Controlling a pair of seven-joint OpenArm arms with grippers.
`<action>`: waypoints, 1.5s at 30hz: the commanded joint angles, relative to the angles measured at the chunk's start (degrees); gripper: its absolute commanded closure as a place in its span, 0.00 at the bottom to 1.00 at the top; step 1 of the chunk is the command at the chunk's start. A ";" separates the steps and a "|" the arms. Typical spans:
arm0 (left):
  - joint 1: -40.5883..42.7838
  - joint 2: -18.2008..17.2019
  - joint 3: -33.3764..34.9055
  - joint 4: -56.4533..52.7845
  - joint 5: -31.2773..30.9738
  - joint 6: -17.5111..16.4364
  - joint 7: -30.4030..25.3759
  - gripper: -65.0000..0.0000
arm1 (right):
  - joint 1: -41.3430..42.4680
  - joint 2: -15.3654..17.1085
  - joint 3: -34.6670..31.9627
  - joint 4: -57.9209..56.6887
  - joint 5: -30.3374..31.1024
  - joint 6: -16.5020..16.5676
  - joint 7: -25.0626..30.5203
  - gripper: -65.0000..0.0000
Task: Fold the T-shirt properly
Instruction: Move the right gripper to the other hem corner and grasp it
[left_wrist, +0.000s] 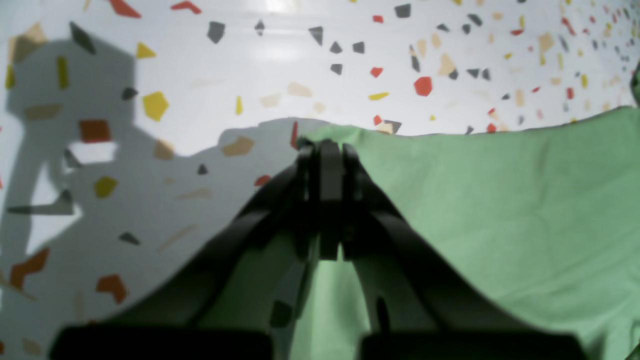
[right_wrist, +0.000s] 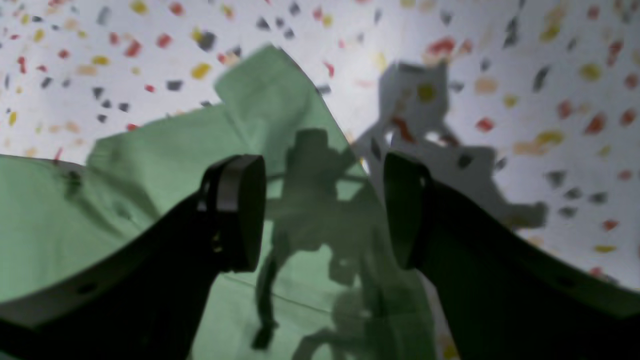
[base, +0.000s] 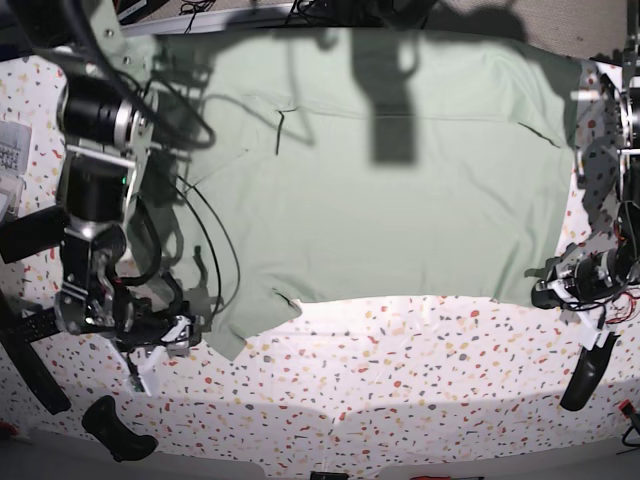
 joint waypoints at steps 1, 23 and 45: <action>-1.99 -0.98 -0.20 0.85 -0.87 -0.52 -1.33 1.00 | 2.49 0.42 0.00 -1.11 -0.20 0.22 1.90 0.45; -1.99 -1.01 -0.20 0.85 -0.90 -0.52 -2.80 1.00 | 2.54 0.92 0.00 -15.13 0.50 -1.73 6.64 0.95; -6.21 -0.98 -0.20 0.85 -0.83 1.31 -8.61 1.00 | 15.78 1.38 0.00 -12.09 1.88 -1.03 1.70 1.00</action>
